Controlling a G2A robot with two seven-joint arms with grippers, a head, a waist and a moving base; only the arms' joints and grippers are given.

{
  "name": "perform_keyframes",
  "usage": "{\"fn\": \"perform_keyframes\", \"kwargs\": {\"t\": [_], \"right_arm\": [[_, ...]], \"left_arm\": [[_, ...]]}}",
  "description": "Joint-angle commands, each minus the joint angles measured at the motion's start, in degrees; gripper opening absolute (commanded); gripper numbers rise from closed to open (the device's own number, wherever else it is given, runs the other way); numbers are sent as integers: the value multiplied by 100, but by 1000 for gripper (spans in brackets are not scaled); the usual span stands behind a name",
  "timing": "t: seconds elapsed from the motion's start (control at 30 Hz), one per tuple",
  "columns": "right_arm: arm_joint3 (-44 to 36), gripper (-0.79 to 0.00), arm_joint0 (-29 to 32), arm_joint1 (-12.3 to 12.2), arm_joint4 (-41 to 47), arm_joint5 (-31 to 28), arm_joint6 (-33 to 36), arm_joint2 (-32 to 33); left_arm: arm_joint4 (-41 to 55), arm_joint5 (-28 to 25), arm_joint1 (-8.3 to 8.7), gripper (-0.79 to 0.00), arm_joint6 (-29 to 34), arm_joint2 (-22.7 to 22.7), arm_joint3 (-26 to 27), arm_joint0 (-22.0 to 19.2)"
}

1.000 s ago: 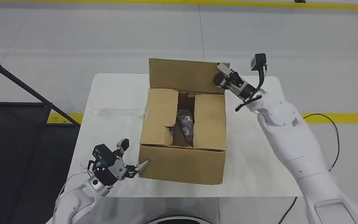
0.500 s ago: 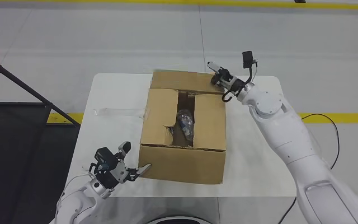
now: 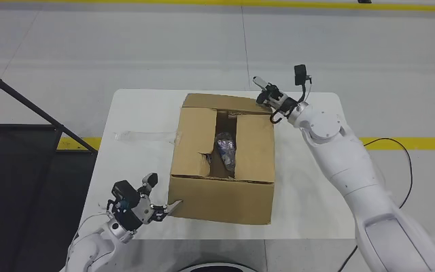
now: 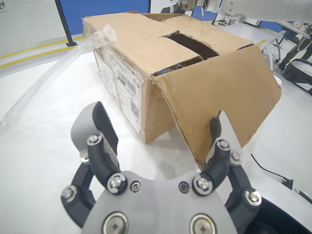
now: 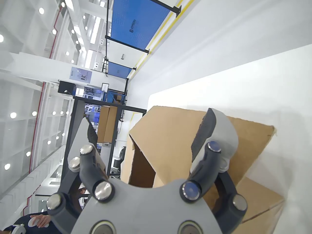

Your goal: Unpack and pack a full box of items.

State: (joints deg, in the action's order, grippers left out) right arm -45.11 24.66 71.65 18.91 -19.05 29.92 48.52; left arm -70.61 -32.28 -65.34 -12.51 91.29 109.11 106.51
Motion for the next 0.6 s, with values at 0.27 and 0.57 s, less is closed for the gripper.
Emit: {"fn": "perform_keyframes", "kwargs": {"t": [0.27,0.57], "right_arm": [[-1368,0,782,-314,216,-1003,679,874],[-2104,0,1212,-485,173,-769,1058,1300]], "left_arm": [[1458,-123,20,0,-4,553,-310,-112],[1548,1163,-82,0,593,-104,-982,-1196]]}}
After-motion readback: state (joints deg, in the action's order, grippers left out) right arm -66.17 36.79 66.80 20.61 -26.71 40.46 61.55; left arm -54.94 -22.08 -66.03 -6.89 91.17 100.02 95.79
